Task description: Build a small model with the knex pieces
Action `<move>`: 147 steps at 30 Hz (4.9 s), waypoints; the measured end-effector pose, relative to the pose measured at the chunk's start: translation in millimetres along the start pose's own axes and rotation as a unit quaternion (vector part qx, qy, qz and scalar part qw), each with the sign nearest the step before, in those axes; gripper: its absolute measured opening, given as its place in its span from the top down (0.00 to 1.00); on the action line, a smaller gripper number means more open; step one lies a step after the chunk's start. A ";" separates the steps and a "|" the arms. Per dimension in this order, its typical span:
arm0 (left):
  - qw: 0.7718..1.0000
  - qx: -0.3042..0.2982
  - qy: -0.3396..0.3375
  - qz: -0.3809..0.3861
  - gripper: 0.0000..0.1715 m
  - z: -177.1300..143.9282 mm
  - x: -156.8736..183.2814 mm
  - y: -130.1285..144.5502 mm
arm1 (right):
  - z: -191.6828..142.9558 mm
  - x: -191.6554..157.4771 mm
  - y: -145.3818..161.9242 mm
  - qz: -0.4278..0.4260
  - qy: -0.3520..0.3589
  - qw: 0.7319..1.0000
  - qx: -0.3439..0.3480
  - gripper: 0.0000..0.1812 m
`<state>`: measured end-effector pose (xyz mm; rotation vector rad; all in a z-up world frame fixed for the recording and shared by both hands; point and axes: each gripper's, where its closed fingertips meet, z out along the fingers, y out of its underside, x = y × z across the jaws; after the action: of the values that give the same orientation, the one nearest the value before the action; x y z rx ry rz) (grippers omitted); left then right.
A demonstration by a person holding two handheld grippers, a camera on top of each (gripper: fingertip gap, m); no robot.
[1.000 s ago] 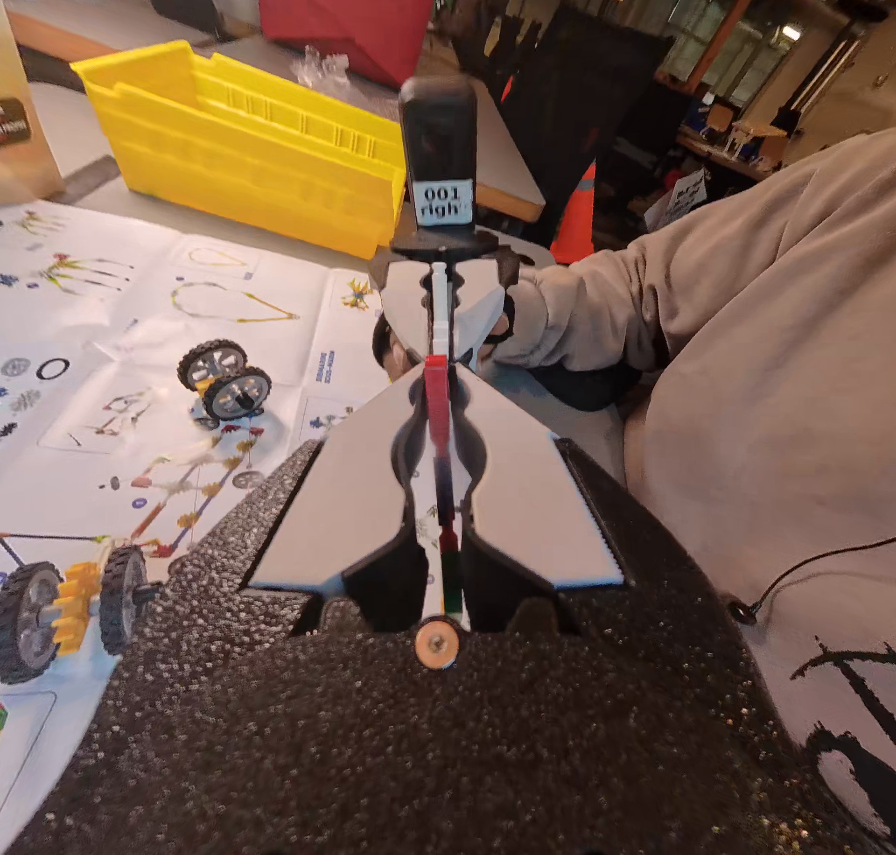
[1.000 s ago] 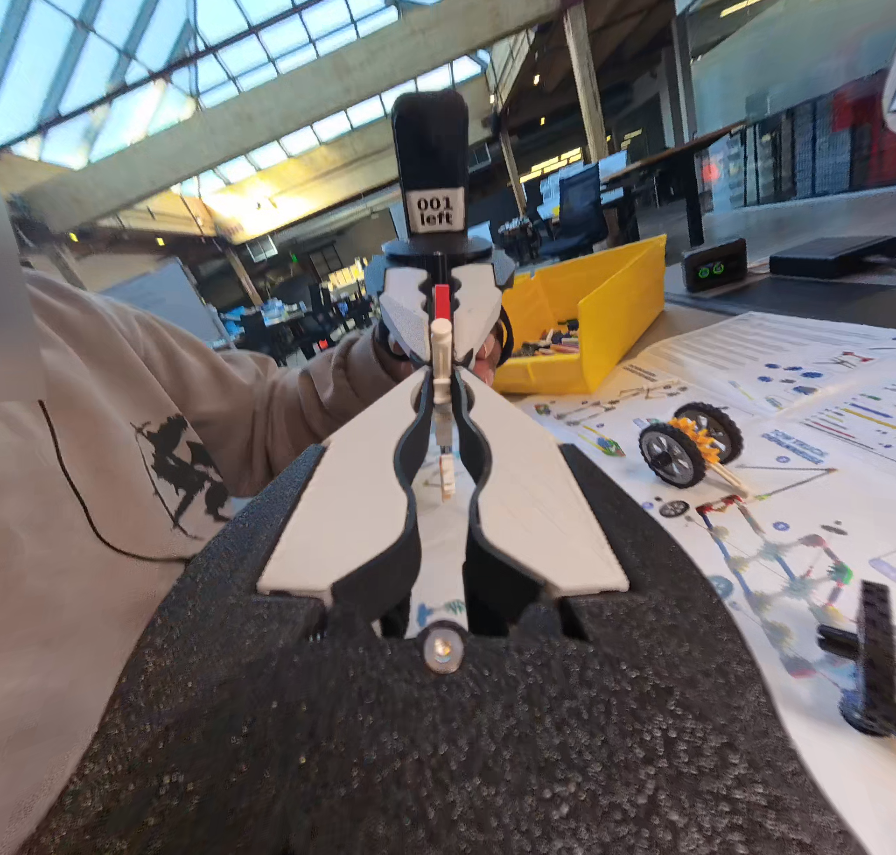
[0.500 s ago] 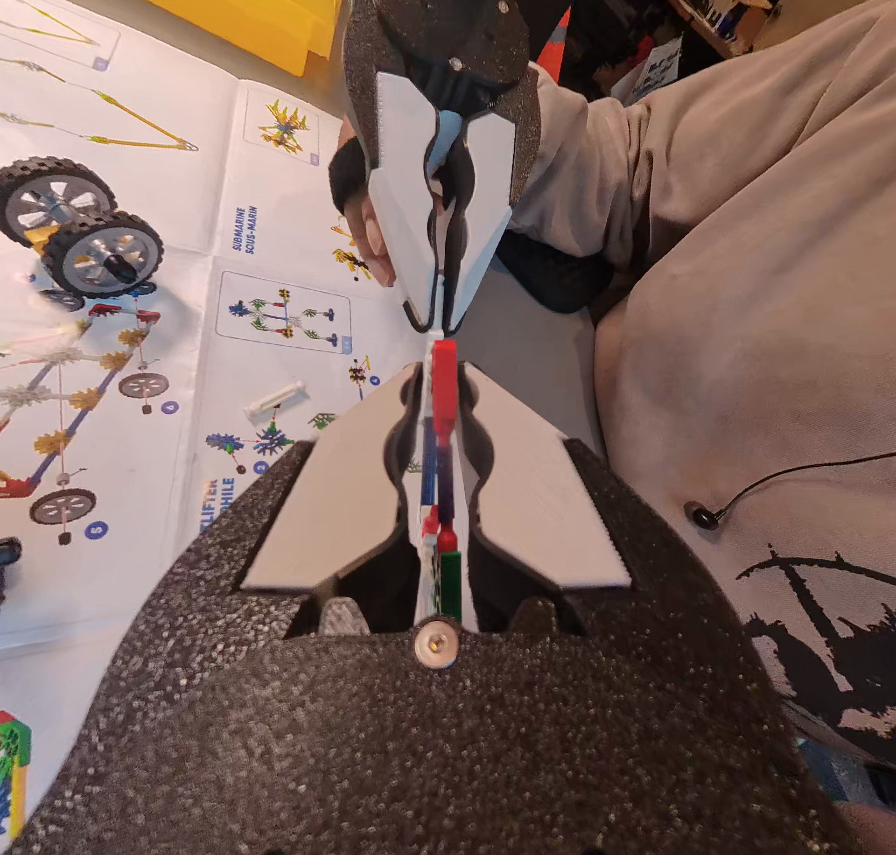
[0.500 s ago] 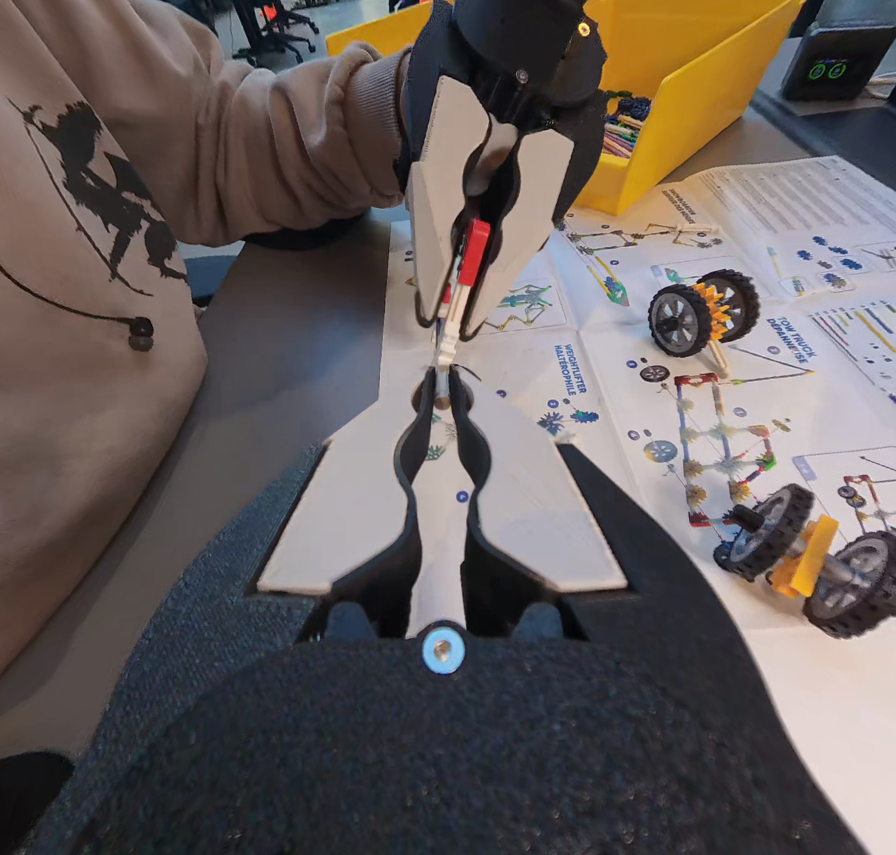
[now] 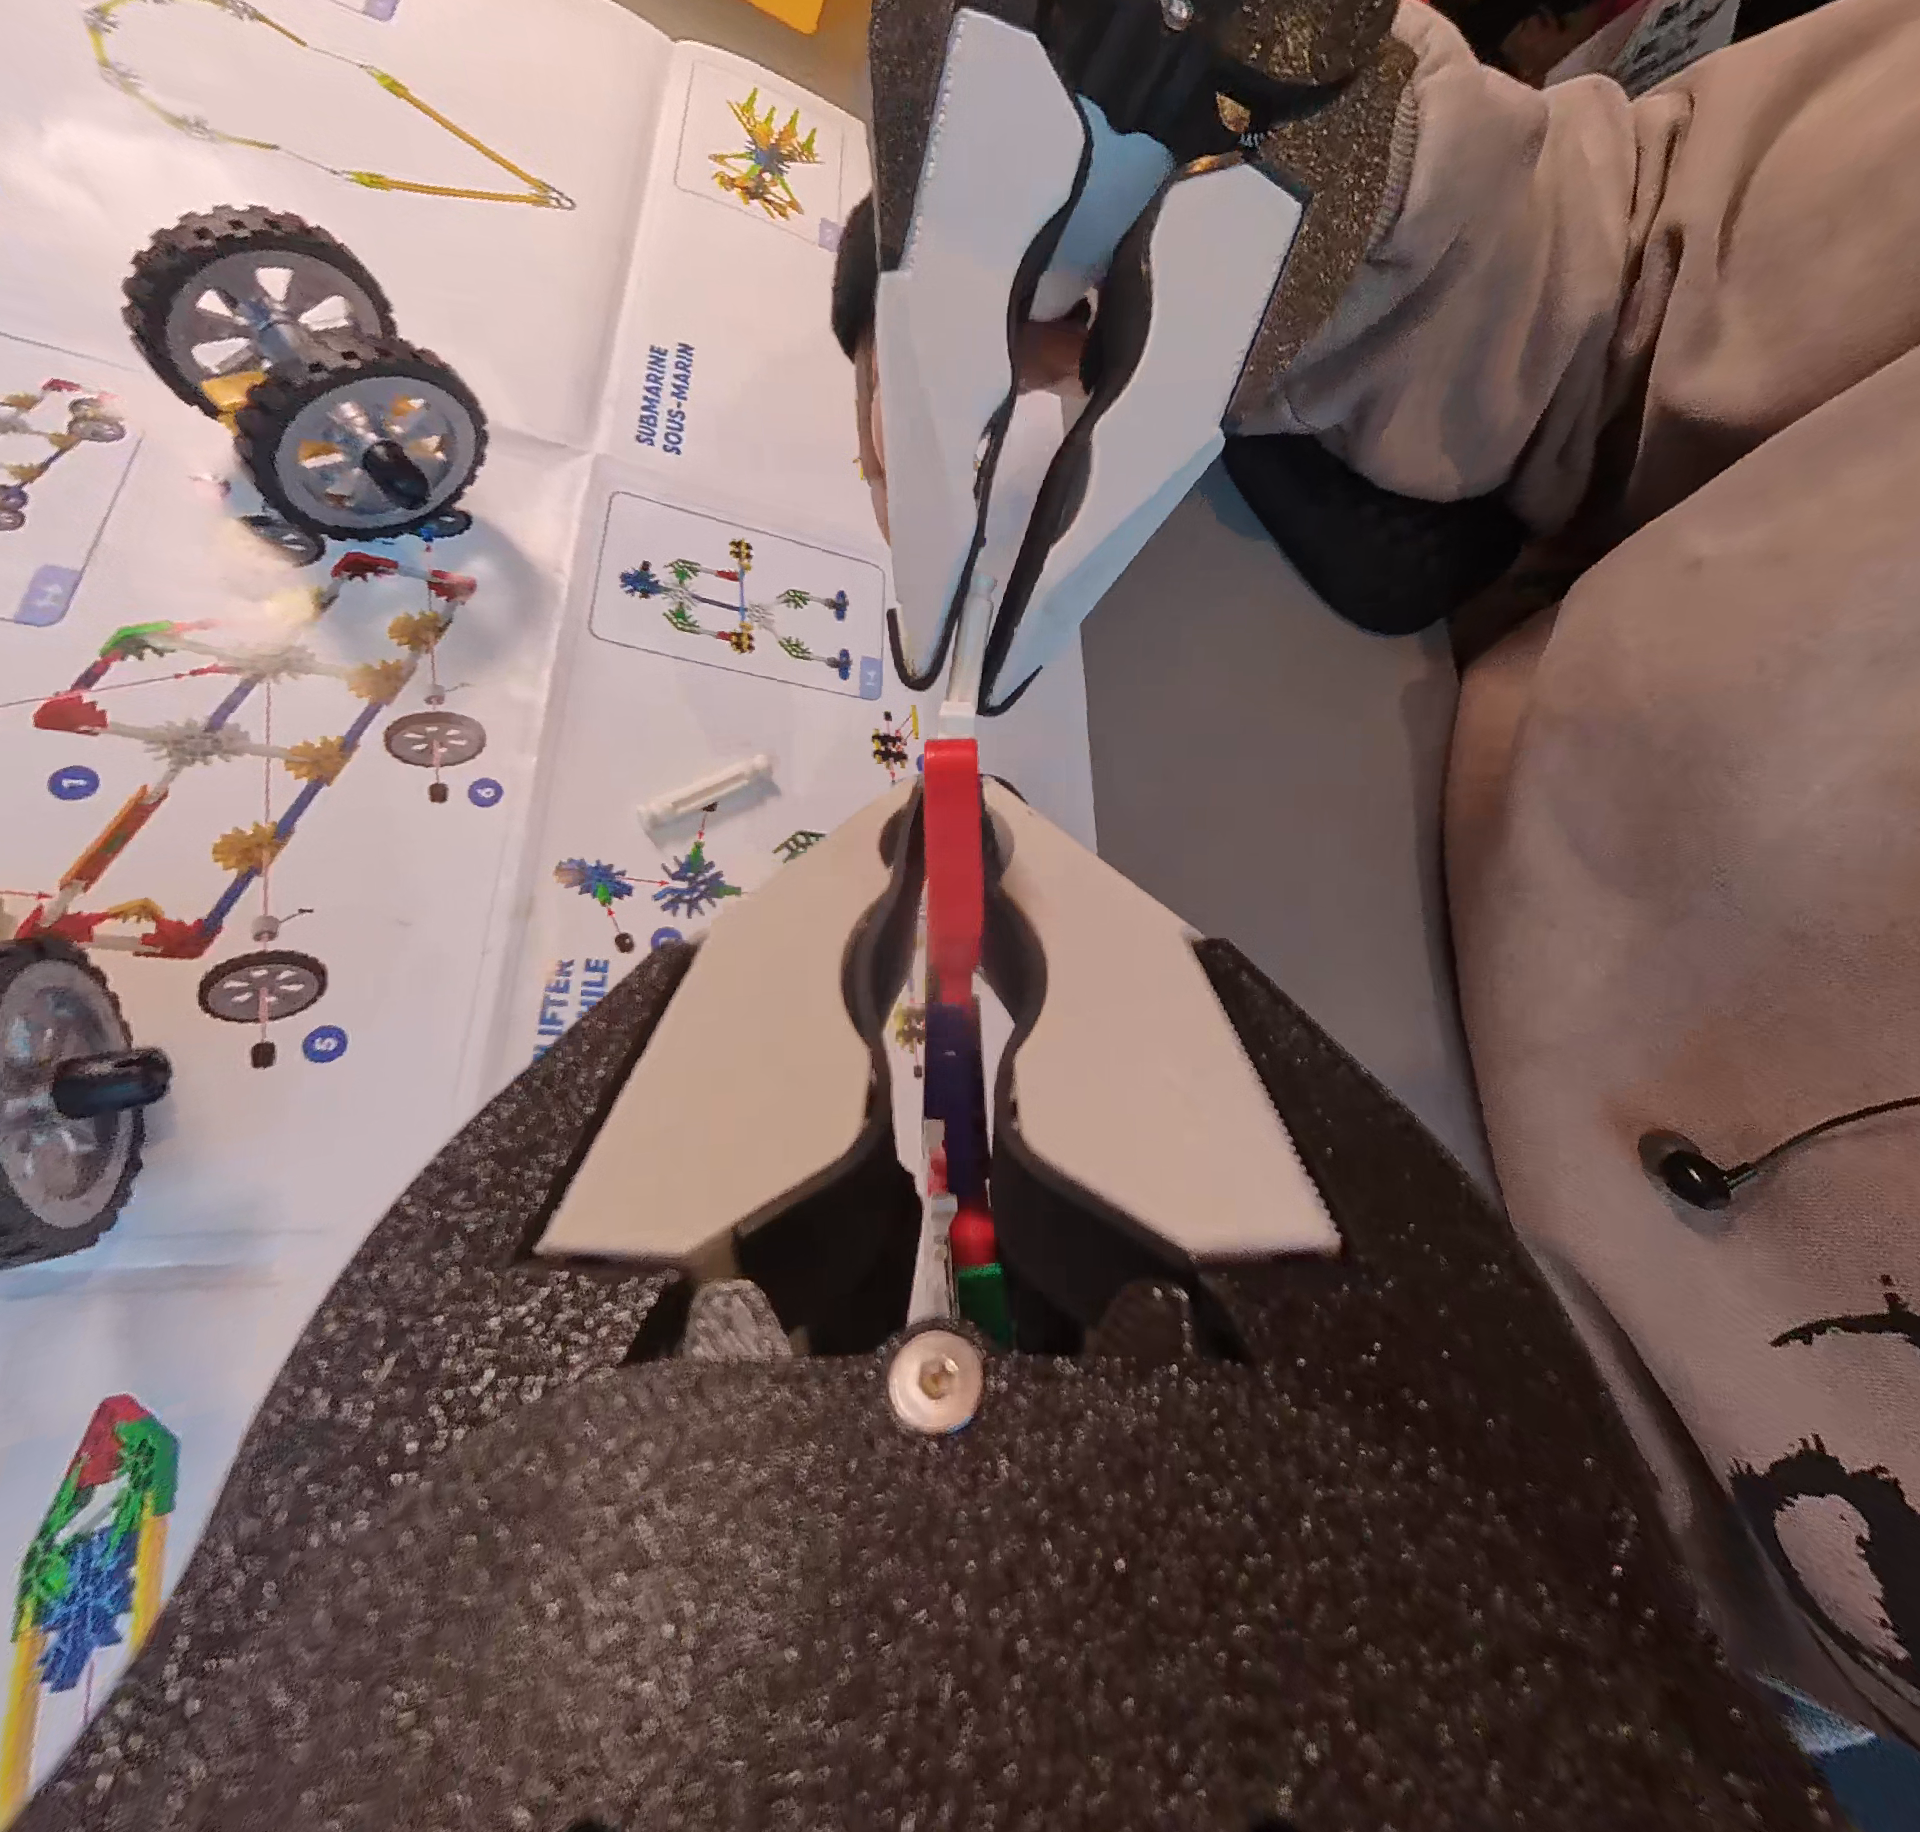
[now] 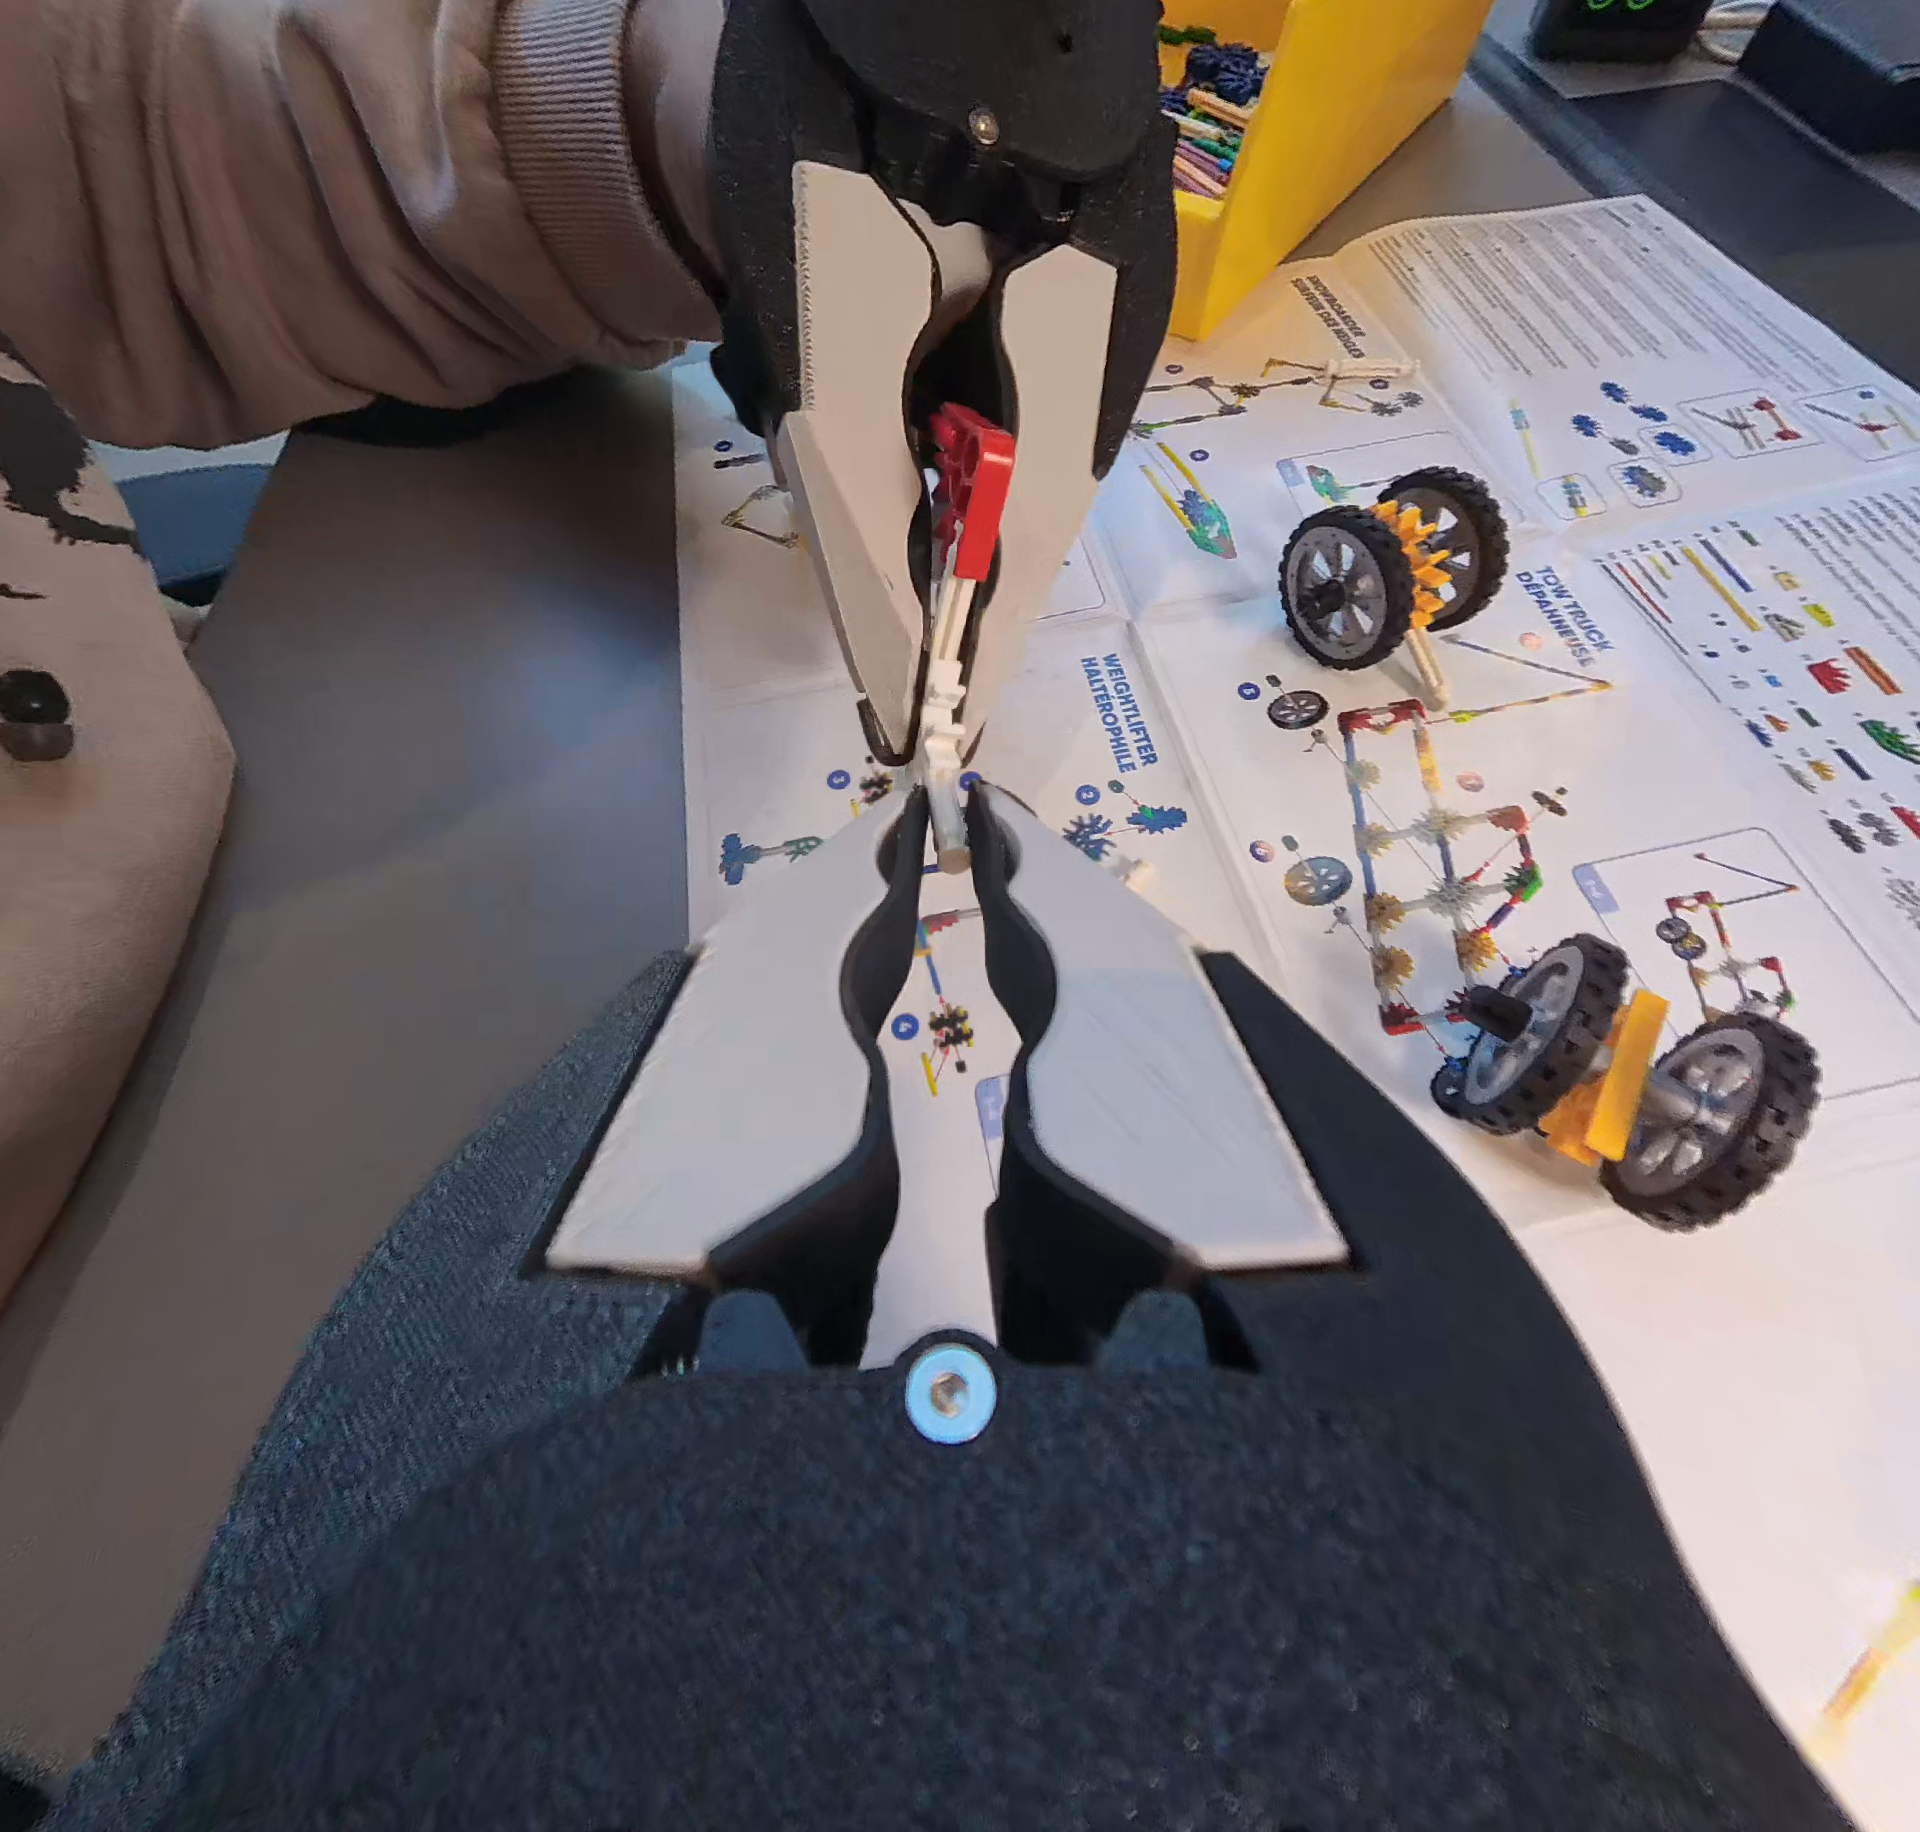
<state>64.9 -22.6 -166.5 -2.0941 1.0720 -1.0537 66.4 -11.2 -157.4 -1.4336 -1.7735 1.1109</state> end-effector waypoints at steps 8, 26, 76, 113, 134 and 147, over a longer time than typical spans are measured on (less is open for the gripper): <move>0.994 0.048 -0.062 -0.081 0.98 -8.0 -34.4 -2.7 | 11.5 29.9 -1.4 -0.060 0.158 0.985 -0.022 0.98; 0.969 0.180 -0.006 -0.168 0.98 -47.7 -47.2 -26.6 | 16.8 51.5 49.5 0.001 0.182 0.974 -0.135 0.98; 0.976 0.214 0.022 -0.010 0.98 -48.5 -0.6 -55.2 | -17.4 13.3 -44.1 0.145 -0.026 0.968 0.201 0.98; 0.888 0.368 0.099 -0.258 0.97 -45.9 0.9 -97.8 | -55.6 79.1 -64.8 -0.130 0.434 0.887 0.088 0.96; 0.958 0.270 -0.030 -0.093 0.97 -66.2 -1.6 -80.9 | -29.2 7.6 -55.4 0.095 0.000 0.975 0.202 0.97; 0.917 0.292 0.136 -0.234 0.98 -53.1 -8.6 -63.3 | -11.9 -9.8 -40.6 0.063 -0.046 0.981 0.177 0.96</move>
<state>43.0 11.5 -94.0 -1.7592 0.2799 -1.6889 59.7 -20.6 -115.5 -1.3064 -1.4657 1.4938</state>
